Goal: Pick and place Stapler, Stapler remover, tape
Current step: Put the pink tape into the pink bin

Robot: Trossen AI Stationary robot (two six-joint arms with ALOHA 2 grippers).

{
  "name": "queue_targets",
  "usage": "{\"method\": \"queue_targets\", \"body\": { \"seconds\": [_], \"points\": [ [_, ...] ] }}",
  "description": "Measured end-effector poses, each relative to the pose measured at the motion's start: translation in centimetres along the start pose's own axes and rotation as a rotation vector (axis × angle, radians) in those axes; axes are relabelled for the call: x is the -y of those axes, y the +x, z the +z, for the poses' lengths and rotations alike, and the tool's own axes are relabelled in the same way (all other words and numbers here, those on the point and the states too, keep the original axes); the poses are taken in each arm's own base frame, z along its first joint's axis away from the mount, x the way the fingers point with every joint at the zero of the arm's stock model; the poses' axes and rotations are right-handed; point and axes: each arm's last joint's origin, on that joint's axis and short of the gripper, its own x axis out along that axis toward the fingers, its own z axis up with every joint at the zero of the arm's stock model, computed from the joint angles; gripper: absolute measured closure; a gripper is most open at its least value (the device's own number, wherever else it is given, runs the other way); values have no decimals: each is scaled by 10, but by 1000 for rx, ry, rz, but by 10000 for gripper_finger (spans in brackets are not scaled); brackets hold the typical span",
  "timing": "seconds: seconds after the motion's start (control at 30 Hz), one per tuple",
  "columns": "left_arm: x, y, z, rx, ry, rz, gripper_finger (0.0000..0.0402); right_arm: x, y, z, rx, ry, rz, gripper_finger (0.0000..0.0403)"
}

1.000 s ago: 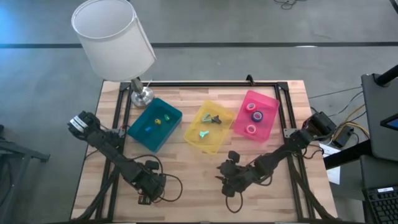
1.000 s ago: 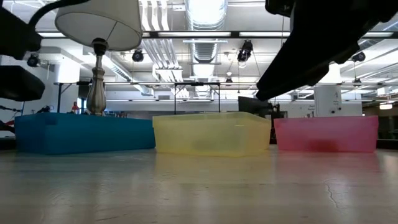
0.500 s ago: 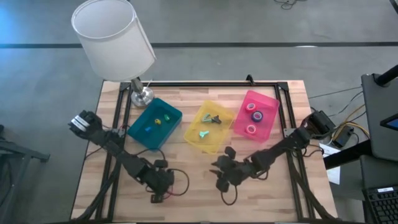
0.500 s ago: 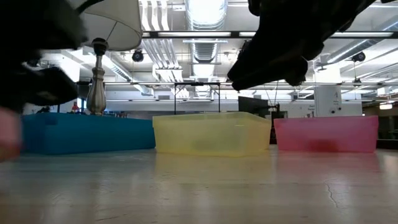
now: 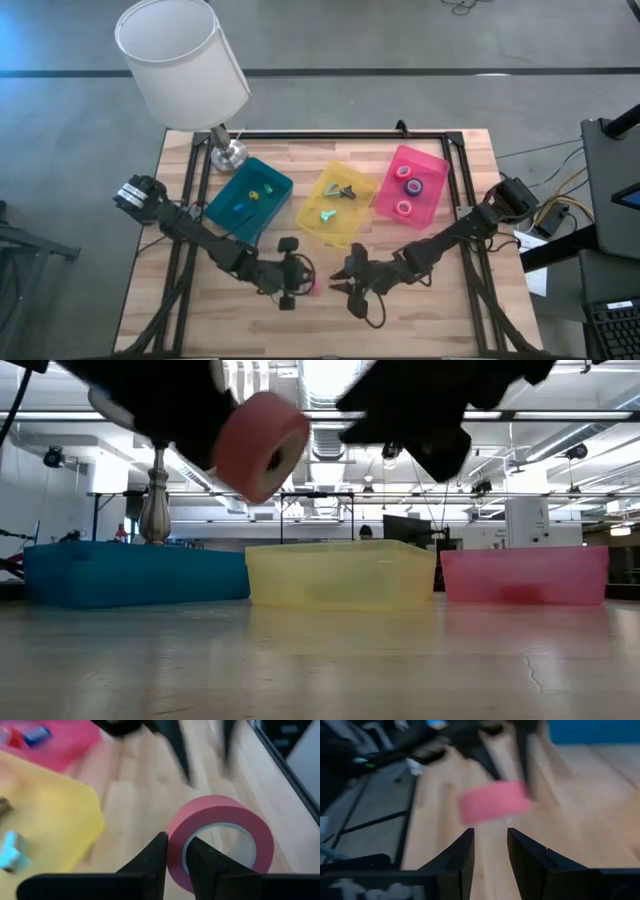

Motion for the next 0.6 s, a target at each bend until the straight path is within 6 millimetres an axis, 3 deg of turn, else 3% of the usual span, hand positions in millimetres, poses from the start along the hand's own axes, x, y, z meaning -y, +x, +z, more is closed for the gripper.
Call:
{"method": "queue_targets", "body": {
  "seconds": [0.2, 0.6],
  "points": [
    [-2, 1, 10, 98, 18, 24, 353, -7, -1, 7, 54, -80, 97, 279],
    [0, -1, 24, 223, -21, 9, 345, -11, -2, 13, 124, -102, 143, 225]
  ]
}}
